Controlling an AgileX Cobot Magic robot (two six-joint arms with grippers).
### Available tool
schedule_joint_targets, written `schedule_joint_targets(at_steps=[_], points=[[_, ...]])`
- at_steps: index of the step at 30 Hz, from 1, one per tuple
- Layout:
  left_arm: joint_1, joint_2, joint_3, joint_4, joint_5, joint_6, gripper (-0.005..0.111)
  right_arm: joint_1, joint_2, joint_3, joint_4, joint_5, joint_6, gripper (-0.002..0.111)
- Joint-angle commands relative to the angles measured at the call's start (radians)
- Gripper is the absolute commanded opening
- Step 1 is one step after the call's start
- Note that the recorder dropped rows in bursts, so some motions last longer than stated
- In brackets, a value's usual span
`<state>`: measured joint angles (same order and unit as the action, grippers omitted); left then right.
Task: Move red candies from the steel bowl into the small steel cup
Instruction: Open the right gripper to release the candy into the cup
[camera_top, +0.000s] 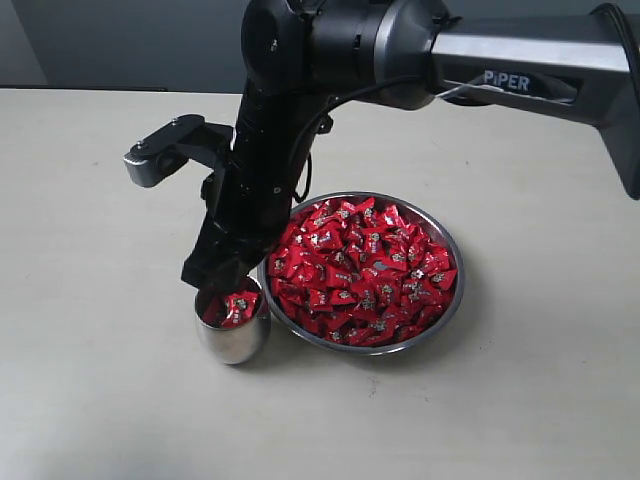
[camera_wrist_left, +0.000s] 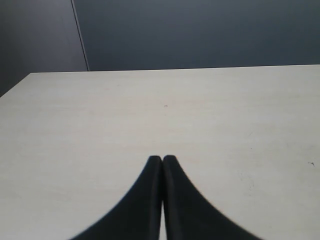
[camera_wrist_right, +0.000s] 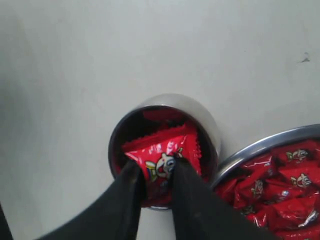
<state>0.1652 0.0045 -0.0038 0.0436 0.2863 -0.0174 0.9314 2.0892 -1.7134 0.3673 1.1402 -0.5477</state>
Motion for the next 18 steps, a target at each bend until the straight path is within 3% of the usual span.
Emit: schedule_joint_targets(at_steps=[1, 4, 14, 16, 18], points=[[0.001, -0.004, 0.004, 0.001, -0.002, -0.003, 0.0, 0.0, -0.003, -0.007, -0.004, 0.012, -0.002, 0.035], [0.001, -0.004, 0.004, 0.001, -0.002, -0.003, 0.0, 0.0, -0.003, -0.007, -0.004, 0.012, -0.002, 0.042], [0.001, -0.004, 0.004, 0.001, -0.002, -0.003, 0.0, 0.0, -0.003, -0.007, -0.004, 0.006, 0.002, 0.041], [0.001, -0.004, 0.004, 0.001, -0.002, -0.003, 0.0, 0.0, -0.003, -0.007, -0.004, -0.003, 0.025, 0.034], [0.001, -0.004, 0.004, 0.001, -0.002, -0.003, 0.0, 0.0, -0.005, -0.007, -0.024, -0.031, 0.048, 0.018]])
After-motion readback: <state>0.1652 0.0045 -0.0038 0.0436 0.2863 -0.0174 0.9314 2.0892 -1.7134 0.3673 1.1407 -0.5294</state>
